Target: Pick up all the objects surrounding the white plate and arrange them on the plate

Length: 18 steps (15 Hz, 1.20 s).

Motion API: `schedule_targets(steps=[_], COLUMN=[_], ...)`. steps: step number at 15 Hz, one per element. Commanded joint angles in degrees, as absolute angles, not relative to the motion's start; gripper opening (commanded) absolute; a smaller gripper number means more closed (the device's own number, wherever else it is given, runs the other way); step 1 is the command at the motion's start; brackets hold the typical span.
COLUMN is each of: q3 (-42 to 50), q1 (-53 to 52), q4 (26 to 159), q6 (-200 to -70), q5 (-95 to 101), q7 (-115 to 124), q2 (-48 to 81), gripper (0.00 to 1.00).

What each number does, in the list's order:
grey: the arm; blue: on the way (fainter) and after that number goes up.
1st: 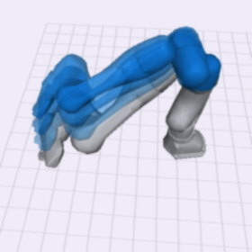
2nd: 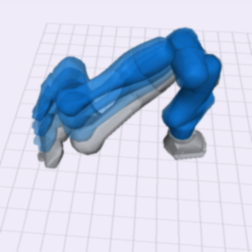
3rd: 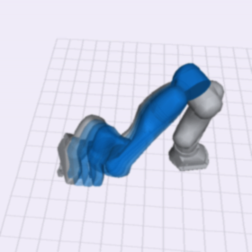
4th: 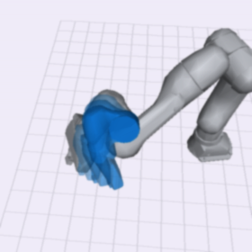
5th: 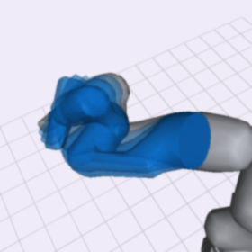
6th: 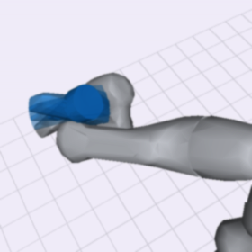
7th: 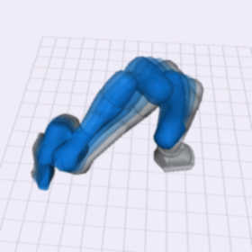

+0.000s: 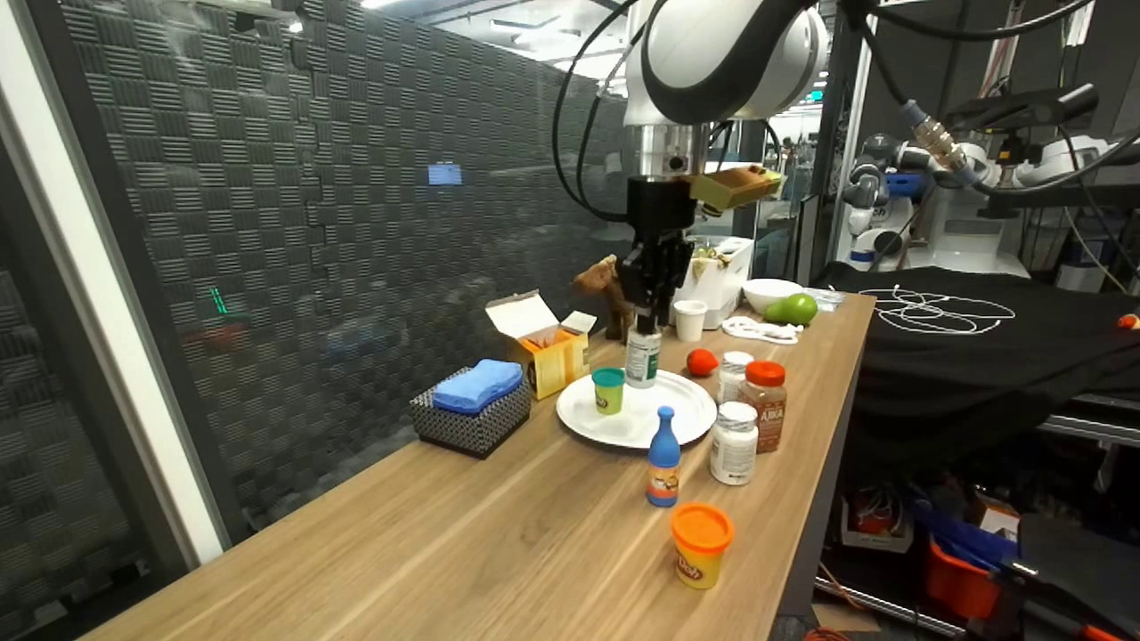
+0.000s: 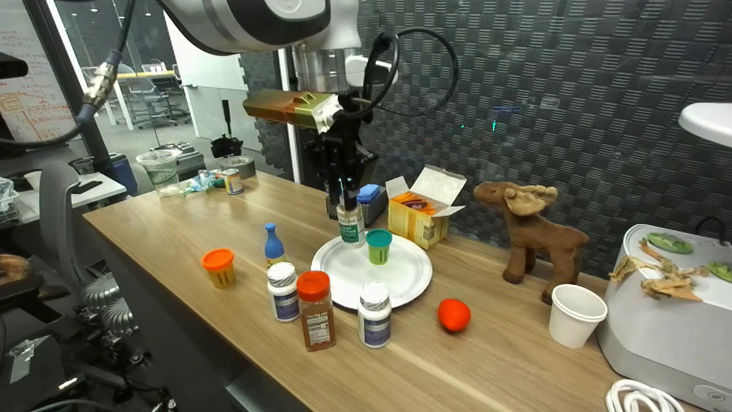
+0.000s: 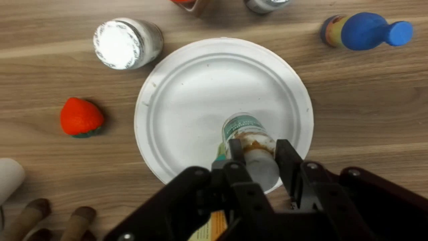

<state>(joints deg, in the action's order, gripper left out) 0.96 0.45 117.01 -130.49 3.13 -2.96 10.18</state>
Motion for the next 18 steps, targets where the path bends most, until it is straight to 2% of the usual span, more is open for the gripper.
schedule_targets(steps=[1, 18], q3=[2.1, 2.2], q1=[1.7, 7.0], q4=[114.9, 96.0], q6=[-129.1, -126.3], q5=[2.5, -4.8], q7=[-0.7, -1.3], q2=[12.1, 28.4], gripper=[0.15, 0.15])
